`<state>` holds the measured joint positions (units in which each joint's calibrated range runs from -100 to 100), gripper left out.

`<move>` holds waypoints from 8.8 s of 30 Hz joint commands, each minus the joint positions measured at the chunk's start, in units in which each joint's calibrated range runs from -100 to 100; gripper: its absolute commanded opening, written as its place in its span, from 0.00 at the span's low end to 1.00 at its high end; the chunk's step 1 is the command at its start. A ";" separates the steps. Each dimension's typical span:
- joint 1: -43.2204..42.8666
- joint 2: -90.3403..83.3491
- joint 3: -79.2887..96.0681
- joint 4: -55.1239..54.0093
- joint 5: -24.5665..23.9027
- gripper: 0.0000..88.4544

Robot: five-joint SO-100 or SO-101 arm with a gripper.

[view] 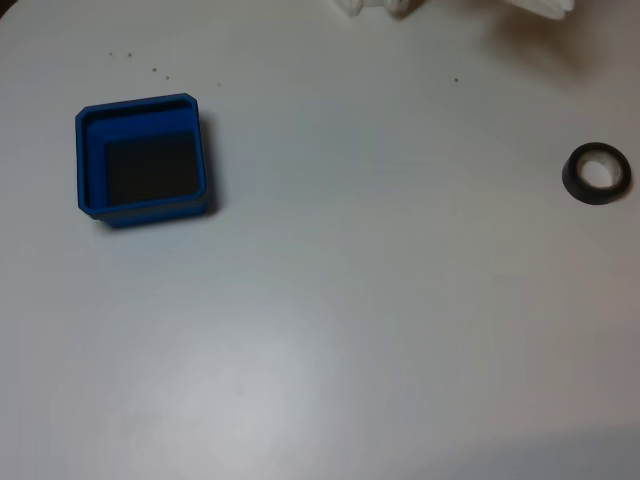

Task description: Pick the black tape roll and drop it in the blue box

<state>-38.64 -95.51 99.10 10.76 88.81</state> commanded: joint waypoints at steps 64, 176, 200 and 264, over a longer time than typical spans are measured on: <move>12.51 77.87 -60.38 18.45 -8.61 0.01; 0.88 109.89 -99.73 40.23 -15.53 0.18; 5.08 112.49 -106.02 39.49 -15.01 0.18; 3.62 121.60 -109.62 37.84 -15.62 0.18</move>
<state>-34.98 26.42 -7.00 49.67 73.46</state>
